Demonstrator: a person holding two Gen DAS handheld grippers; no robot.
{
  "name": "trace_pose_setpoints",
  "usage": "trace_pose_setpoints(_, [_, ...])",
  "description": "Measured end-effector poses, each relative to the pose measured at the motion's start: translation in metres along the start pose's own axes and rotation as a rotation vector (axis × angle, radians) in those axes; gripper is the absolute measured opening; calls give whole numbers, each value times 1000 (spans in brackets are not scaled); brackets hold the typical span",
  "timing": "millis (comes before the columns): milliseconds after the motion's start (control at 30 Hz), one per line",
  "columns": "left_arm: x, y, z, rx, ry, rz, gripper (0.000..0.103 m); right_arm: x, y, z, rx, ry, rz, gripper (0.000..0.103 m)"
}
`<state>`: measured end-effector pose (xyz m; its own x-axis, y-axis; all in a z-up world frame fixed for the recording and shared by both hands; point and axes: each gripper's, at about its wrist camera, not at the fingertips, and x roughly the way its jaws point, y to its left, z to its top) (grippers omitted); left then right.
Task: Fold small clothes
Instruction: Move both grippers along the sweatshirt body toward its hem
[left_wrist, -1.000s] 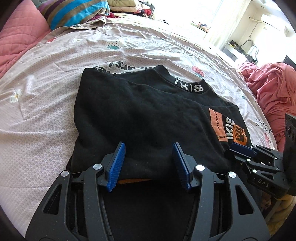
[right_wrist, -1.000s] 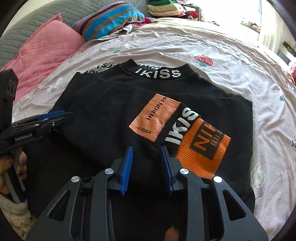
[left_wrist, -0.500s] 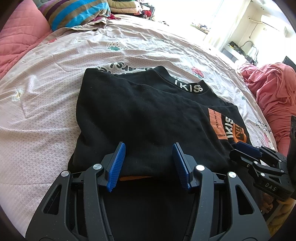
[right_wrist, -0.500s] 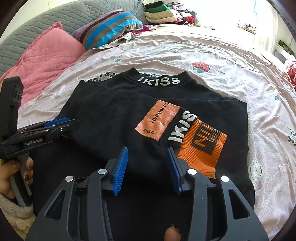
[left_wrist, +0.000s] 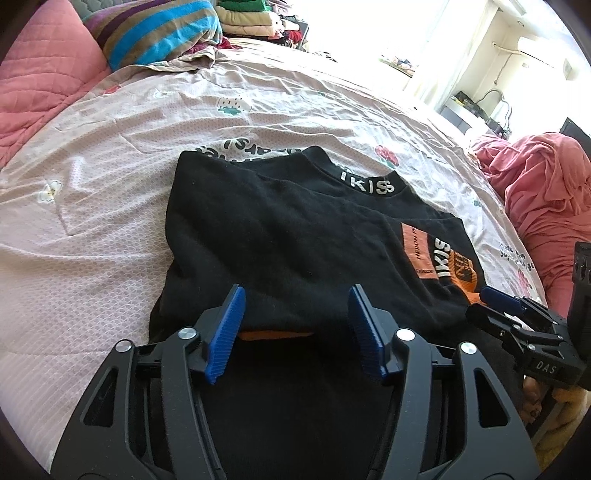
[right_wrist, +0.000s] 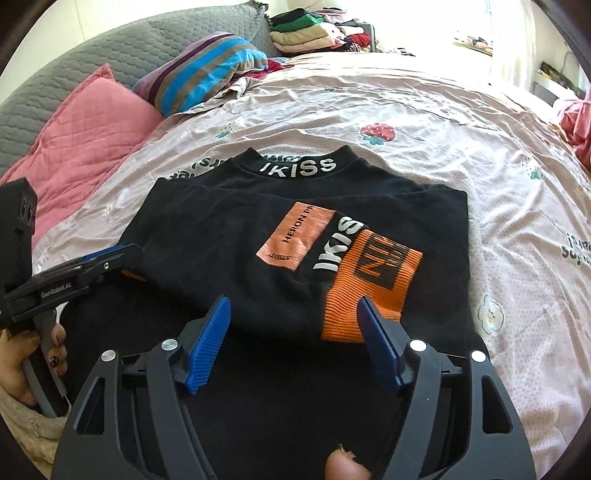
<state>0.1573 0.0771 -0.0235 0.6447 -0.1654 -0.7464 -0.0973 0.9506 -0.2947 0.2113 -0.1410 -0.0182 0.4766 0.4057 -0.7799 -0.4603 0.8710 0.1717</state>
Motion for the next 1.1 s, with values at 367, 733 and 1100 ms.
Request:
trace_pose_setpoints(367, [-22, -1, -2, -15, -54, 24, 89, -20, -6, 2, 38, -49, 11, 95])
trace_pose_setpoints(733, [-42, 5, -5, -49, -82, 20, 93, -35, -8, 0, 54, -73, 19, 96])
trace_pose_setpoints(1100, [-62, 0, -13, -18, -101, 39, 93, -53, -6, -4, 50, -100, 22, 96])
